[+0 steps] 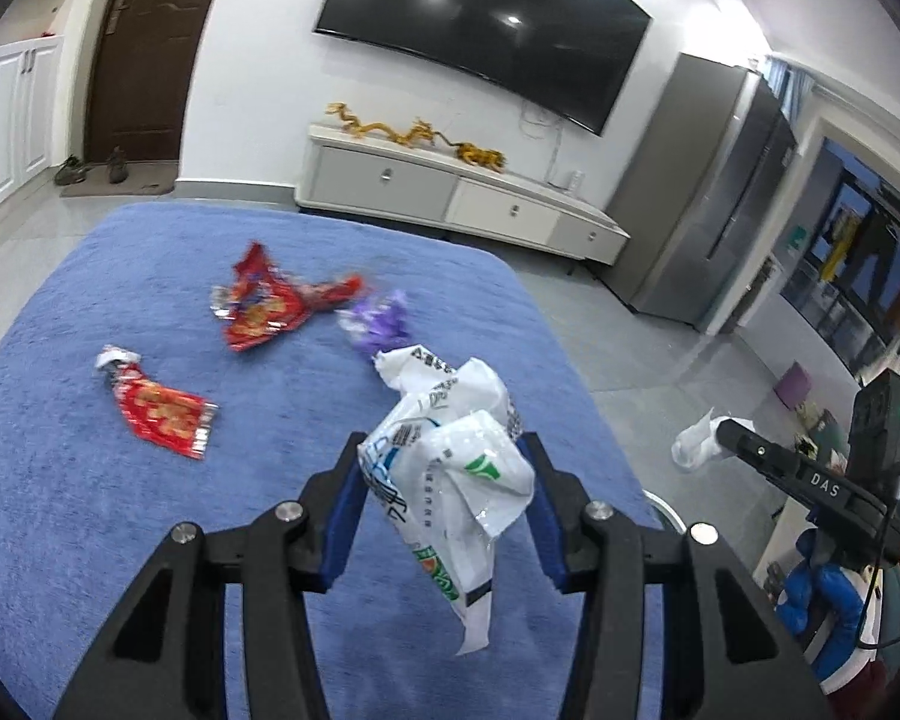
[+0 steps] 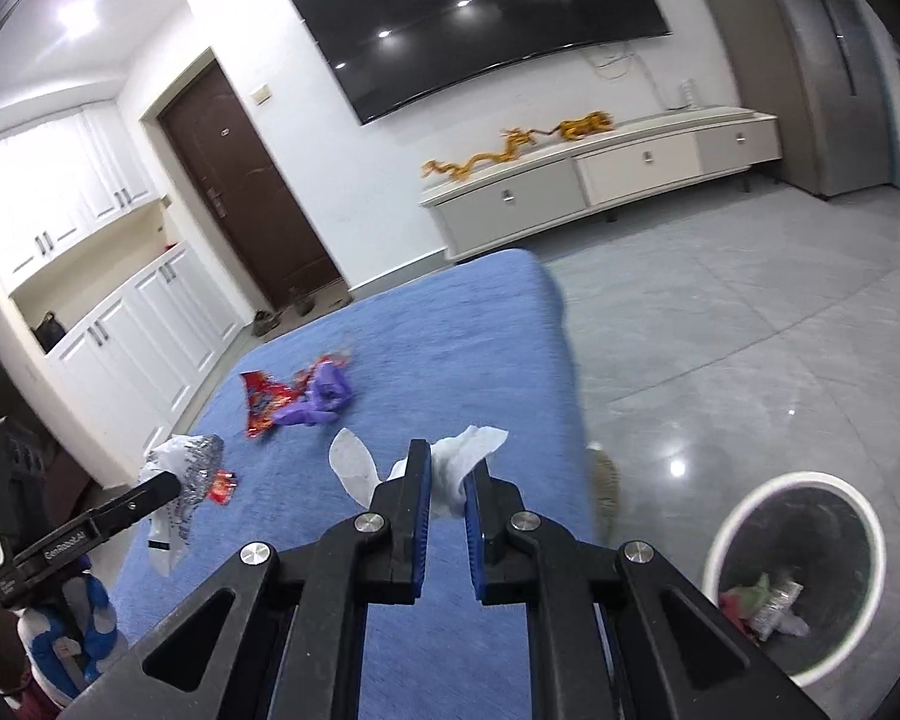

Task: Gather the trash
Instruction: 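Carry both items over the black bin and open both tools to drop them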

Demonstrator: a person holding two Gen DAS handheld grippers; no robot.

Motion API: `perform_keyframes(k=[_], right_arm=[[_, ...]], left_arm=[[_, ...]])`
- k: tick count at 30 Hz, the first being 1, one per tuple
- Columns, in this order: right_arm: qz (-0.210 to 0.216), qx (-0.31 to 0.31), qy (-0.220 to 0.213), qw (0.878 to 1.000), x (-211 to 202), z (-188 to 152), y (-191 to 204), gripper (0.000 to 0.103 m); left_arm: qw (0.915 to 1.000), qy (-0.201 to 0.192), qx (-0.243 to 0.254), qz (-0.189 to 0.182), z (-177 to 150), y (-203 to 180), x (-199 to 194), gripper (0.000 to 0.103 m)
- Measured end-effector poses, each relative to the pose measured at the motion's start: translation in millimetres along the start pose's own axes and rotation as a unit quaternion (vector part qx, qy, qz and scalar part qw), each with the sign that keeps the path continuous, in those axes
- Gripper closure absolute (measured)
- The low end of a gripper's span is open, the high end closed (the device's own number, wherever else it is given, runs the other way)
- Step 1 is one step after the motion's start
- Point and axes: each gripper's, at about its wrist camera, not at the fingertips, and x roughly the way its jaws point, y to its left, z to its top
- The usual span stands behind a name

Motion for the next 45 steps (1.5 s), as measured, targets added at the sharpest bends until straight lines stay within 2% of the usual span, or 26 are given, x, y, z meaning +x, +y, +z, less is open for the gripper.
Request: perform_keyframes(k=[6,11,15,21,26,32,34,36,38,39,43,45], right_arm=[[-0.048,0.024,-0.015,0.998,-31,-15,-40,0.093],[-0.094,0.066,-0.018,0.993,-52,-30,-93,0.093],[-0.123,0.104,-0.019,0.987,-65,-38,-139,0.093],[-0.162,0.154,-0.015,0.975,-65,-51,-200,0.092],[-0.186,0.195,0.004,0.963,-53,-66,-246,0.091],[-0.211,0.212,0.037,0.954,-31,-83,-274,0.090],[-0.219,0.217,0.045,0.950,-27,-89,-282,0.084],[-0.224,0.222,0.047,0.948,-24,-92,-285,0.067],[-0.230,0.228,0.046,0.945,-26,-96,-288,0.059],[-0.231,0.229,0.046,0.944,-27,-97,-287,0.058],[-0.236,0.234,0.047,0.942,-31,-99,-286,0.055],[-0.236,0.234,0.044,0.942,-34,-98,-284,0.054]], left_arm=[[0.9983,0.024,0.042,-0.033,-5,-51,20,0.057],[0.9918,0.064,0.085,-0.071,-11,-111,56,0.057],[0.9824,0.097,0.123,-0.102,-19,-169,93,0.057],[0.9635,0.150,0.170,-0.142,-34,-253,160,0.056],[0.9498,0.193,0.178,-0.171,-53,-298,210,0.055],[0.9406,0.233,0.166,-0.183,-64,-319,258,0.052],[0.9386,0.243,0.158,-0.187,-67,-321,268,0.051],[0.9370,0.251,0.151,-0.191,-68,-322,274,0.050],[0.9358,0.256,0.144,-0.196,-67,-323,279,0.045],[0.9358,0.256,0.141,-0.197,-68,-326,280,0.042],[0.9378,0.249,0.140,-0.196,-69,-328,274,0.042],[0.9417,0.237,0.142,-0.192,-67,-327,266,0.042]])
